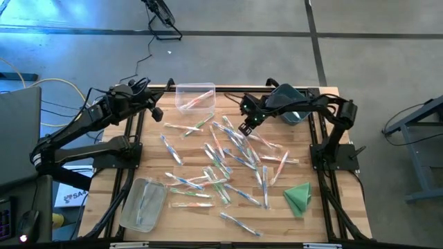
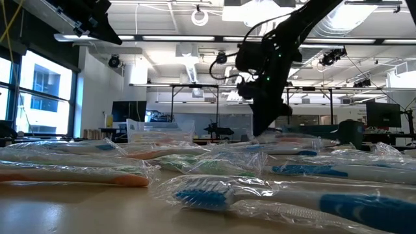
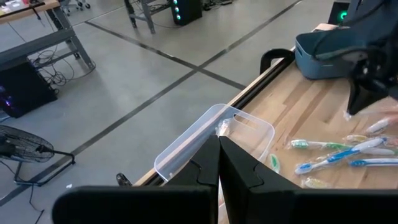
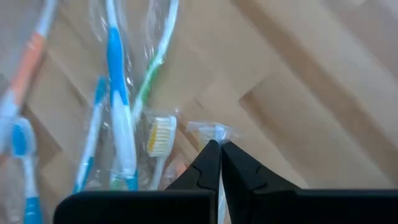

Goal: Pick & Place Toothbrushes
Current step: Put the orange toothbrush into the transparent bin

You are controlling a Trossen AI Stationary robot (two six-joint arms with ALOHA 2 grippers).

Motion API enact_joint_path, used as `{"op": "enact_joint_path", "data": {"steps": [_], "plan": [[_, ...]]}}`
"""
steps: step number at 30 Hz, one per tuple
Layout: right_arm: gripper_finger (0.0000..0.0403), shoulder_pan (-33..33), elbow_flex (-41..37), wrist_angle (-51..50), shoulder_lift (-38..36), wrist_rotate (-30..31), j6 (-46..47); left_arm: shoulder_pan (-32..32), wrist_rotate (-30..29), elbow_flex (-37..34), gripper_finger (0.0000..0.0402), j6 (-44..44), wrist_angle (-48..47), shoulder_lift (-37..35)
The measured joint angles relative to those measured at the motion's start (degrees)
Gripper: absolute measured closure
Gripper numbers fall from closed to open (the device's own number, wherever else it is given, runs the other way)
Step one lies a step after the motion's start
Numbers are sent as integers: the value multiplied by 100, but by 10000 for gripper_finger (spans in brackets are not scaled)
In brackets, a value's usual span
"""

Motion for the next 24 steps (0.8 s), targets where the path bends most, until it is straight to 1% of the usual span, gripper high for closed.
{"op": "enact_joint_path", "data": {"steps": [6, 10, 16, 20, 24], "plan": [[400, -15, 0, 112, -576, 78, 1, 1, 1, 0, 402, 3, -73, 0], [400, -36, 2, 379, -1055, 138, -4, 1, 1, 0, 401, 3, -162, 1], [400, -227, 3, 1195, -1657, 151, -4, 1, 1, 0, 402, 1, 44, 0], [400, -431, 7, 1825, -1873, -57, -134, 1, 40, 3, 402, -190, 247, 98], [400, -586, 7, 2419, -1879, -500, -182, 1, 125, 4, 401, -379, 357, 299]]}}
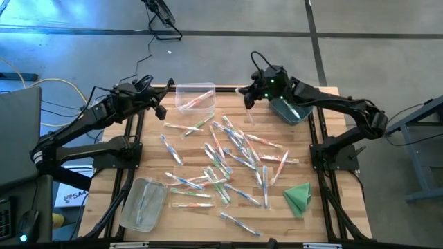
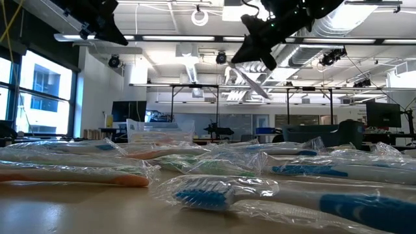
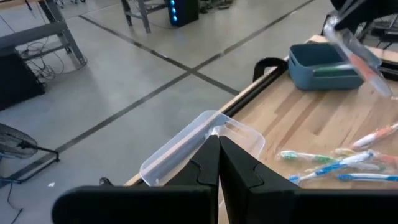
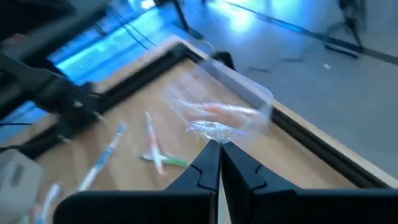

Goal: Pick & Place Toothbrushes
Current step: Put the orange toothbrush into the transparent bin

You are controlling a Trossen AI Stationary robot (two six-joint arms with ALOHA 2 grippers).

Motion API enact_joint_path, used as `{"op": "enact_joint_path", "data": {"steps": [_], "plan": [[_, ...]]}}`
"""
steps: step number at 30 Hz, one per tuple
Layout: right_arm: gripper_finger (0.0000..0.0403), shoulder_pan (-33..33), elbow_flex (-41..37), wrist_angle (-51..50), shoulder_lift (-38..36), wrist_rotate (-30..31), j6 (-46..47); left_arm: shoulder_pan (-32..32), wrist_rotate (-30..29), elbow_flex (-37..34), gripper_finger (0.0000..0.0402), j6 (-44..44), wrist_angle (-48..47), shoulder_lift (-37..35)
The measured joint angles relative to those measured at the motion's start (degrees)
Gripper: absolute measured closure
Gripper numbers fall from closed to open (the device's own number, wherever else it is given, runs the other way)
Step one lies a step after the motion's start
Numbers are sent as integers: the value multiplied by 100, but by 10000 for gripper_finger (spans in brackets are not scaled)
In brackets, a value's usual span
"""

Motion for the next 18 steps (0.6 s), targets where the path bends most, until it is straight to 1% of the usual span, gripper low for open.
{"op": "enact_joint_path", "data": {"steps": [3, 6, 9, 12, 13, 15, 18], "plan": [[400, -83, 0, 328, 3, -271, -160, 0, 341, 0, 402, -191, 229, 158], [400, -104, 0, 547, 4, -295, -310, 0, 742, 0, 402, -377, 600, 346], [400, -115, 0, 769, 7, -295, -466, 0, 840, 0, 402, -374, 946, 559], [400, -163, 0, 1017, 7, -434, -576, 59, 852, 0, 402, -374, 1021, 853], [400, -171, 0, 1089, 8, -478, -576, 134, 936, 0, 402, -375, 1037, 932], [400, -178, 0, 1233, 8, -547, -587, 364, 1313, 0, 402, -402, 1170, 1077], [400, -176, 0, 1322, 8, -567, -688, 754, 2111, -15, 402, -421, 1556, 1378]]}}
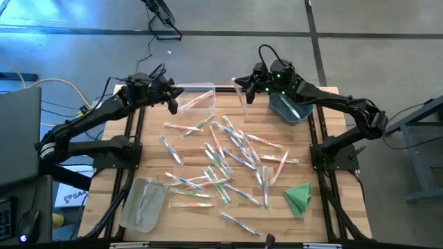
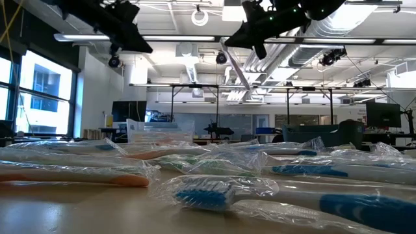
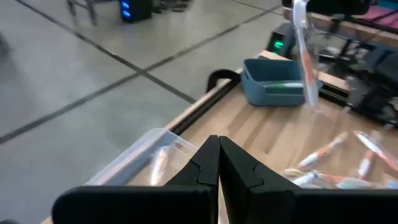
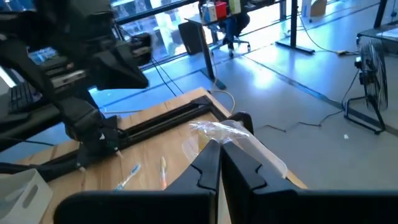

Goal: Pick & Place Toothbrushes
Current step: Put the orange toothbrush into the transparent bin

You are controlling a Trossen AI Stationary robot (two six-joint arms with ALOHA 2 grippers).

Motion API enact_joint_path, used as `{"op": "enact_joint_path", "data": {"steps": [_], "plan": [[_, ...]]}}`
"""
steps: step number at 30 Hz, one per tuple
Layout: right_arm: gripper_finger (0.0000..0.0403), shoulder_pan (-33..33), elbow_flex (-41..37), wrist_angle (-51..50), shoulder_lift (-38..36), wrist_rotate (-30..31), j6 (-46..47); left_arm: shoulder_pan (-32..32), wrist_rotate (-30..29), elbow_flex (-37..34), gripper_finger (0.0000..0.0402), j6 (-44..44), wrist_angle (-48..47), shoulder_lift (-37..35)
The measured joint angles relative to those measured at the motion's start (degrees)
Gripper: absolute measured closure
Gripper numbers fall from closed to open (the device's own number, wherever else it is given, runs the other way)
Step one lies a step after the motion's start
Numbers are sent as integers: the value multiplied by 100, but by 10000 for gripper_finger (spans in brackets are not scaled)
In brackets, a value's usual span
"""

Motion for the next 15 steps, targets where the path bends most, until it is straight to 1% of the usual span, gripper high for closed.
{"op": "enact_joint_path", "data": {"steps": [4, 8, 9, 12, 15], "plan": [[400, -2, 0, 82, 2, -127, -37, 468, 1051, -319, 402, -63, 990, 249], [400, 3, 0, 343, 2, -165, -40, 844, 1690, -846, 402, -187, 1832, 317], [400, 3, 0, 415, 2, -165, -38, 871, 1779, -971, 402, -199, 2073, 318], [400, 3, 0, 751, 2, -156, -37, 857, 1808, -1290, 402, -279, 2591, 315], [400, 5, 0, 1224, 43, -150, -40, 858, 1787, -1430, 402, -344, 2933, 316]]}}
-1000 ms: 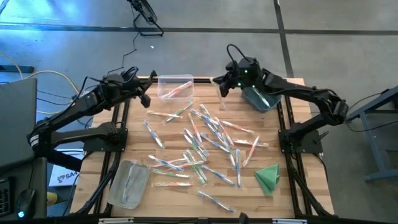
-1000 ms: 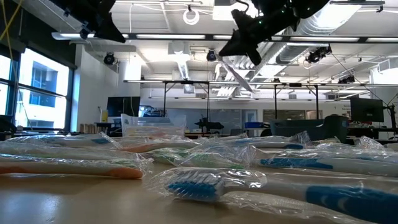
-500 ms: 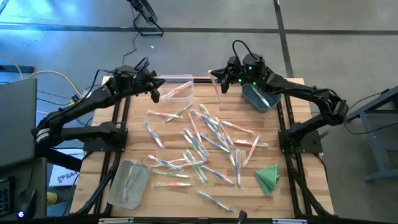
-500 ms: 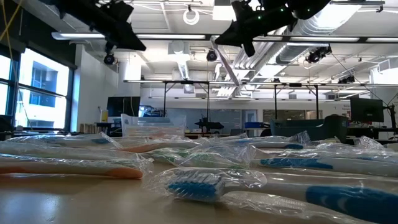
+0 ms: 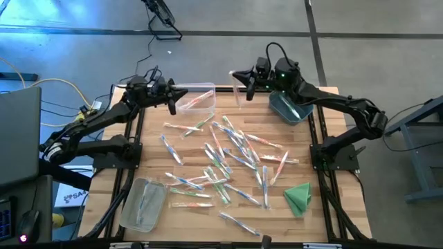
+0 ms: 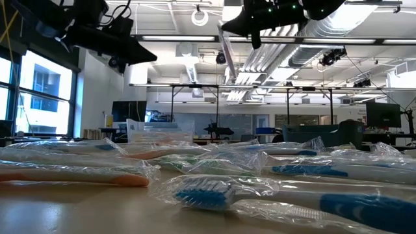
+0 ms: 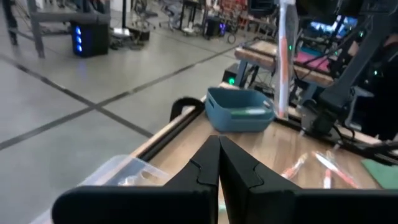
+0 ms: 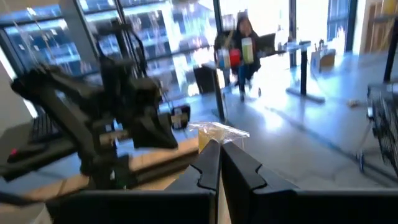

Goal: Pick & Place Toothbrushes
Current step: Put the orange toothbrush into the transparent bin

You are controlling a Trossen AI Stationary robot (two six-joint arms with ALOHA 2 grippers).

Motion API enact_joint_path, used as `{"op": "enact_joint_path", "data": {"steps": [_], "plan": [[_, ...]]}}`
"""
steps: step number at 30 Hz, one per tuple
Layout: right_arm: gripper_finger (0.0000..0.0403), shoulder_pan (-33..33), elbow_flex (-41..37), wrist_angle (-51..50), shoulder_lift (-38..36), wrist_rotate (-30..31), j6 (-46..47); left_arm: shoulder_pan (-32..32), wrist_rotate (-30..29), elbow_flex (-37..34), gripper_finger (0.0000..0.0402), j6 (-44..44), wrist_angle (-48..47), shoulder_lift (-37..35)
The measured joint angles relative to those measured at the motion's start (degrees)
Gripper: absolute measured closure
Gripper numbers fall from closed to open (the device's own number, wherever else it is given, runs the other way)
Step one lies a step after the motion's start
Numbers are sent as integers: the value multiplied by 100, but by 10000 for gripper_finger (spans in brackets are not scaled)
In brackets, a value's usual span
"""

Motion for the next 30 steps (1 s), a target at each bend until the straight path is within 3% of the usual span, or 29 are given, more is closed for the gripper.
{"op": "enact_joint_path", "data": {"steps": [10, 22, 30], "plan": [[399, 125, -2, 1342, 737, 20, 257, -5, -67, -8, 396, -127, 785, 539], [399, 230, -2, 1990, 980, 291, 418, -307, 290, -8, 304, -121, 1385, 699], [399, 420, -2, 2037, 980, 397, 323, -715, -303, -8, 302, 76, 1459, 699]]}}
